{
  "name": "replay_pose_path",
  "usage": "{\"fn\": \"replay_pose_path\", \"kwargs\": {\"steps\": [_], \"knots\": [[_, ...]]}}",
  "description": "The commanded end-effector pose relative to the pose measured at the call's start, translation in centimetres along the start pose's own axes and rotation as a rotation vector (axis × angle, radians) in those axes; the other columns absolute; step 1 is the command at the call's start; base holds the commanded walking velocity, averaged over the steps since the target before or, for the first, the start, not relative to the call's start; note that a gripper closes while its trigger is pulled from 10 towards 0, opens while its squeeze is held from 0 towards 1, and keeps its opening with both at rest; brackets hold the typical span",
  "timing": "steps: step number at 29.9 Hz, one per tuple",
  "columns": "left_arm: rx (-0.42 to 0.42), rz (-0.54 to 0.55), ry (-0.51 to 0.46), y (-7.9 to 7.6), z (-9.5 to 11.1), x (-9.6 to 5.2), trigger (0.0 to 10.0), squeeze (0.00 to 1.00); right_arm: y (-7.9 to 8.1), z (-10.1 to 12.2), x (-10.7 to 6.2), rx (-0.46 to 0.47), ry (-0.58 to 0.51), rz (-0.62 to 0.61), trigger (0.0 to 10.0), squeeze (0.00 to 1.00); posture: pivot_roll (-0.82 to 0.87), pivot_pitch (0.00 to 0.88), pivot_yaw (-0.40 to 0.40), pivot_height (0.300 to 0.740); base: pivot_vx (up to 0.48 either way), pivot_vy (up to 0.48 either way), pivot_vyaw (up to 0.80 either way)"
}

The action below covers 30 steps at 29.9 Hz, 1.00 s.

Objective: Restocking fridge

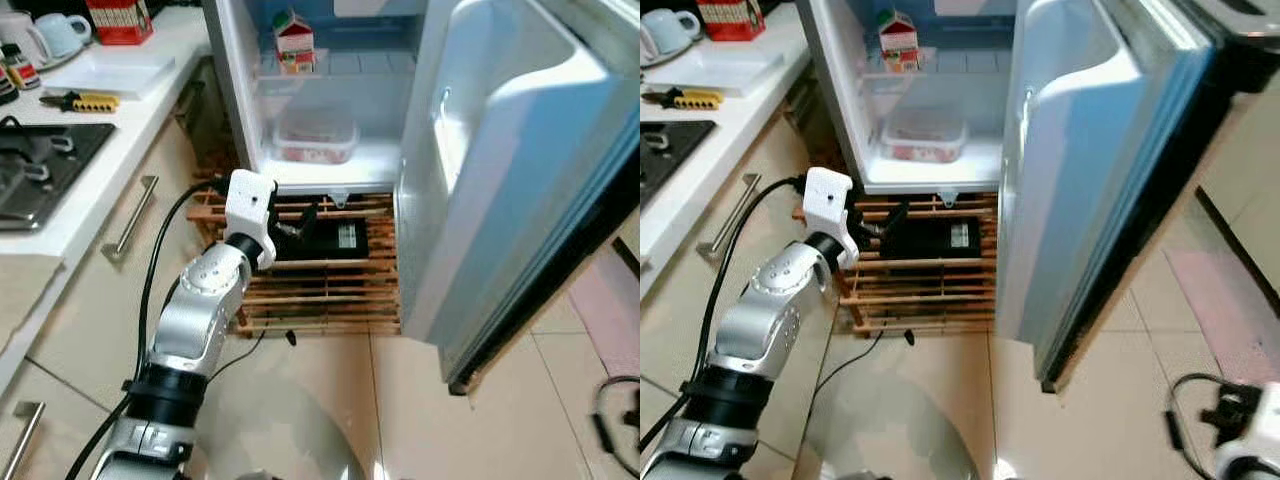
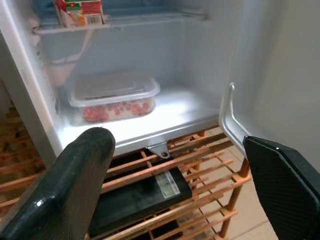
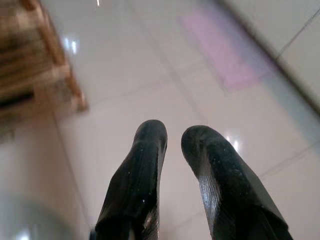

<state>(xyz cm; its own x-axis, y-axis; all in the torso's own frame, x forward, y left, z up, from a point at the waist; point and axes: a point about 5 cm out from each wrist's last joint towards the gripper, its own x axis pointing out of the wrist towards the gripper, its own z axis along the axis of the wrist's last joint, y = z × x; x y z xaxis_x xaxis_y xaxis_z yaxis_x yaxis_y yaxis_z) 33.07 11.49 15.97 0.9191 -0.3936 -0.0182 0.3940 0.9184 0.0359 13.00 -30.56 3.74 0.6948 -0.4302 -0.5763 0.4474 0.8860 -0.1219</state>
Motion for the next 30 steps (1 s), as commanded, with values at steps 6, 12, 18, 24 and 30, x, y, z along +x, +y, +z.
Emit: {"fn": "replay_pose_path", "kwargs": {"steps": [6, 12, 18, 24, 30], "knots": [[-0.001, -0.046, -0.080, -2.0, 2.4, 2.7, 10.0, 0.00, 2.4, -5.0, 3.9, -0.092, 0.230, 0.064, 10.0, 0.00, -0.07, 0.041, 0.037, 0.740, 0.000, 0.000, 0.00], [-0.003, -0.112, -0.134, -3.9, 4.8, 4.3, 10.0, 0.00, 4.7, -6.5, 5.6, -0.190, 0.325, 0.133, 10.0, 0.00, -0.06, 0.039, 0.037, 0.740, 0.000, 0.000, 0.00], [0.010, -0.169, -0.157, -5.2, 5.7, 4.9, 10.0, 0.00, 7.3, -6.7, 6.6, -0.272, 0.326, 0.210, 10.0, 0.00, -0.03, 0.044, 0.036, 0.740, 0.000, 0.000, 0.00], [0.039, -0.169, -0.128, -5.1, 5.3, 5.1, 10.0, 0.00, 12.6, -5.8, 6.8, -0.378, 0.270, 0.418, 10.0, 0.00, -0.01, 0.039, 0.030, 0.740, 0.000, 0.000, 0.00], [0.055, -0.174, -0.108, -4.8, 5.1, 5.1, 10.0, 0.00, 15.7, -7.3, 5.8, -0.584, 0.341, 0.617, 10.0, 0.00, 0.01, 0.044, 0.017, 0.740, 0.000, 0.000, 0.00]]}}
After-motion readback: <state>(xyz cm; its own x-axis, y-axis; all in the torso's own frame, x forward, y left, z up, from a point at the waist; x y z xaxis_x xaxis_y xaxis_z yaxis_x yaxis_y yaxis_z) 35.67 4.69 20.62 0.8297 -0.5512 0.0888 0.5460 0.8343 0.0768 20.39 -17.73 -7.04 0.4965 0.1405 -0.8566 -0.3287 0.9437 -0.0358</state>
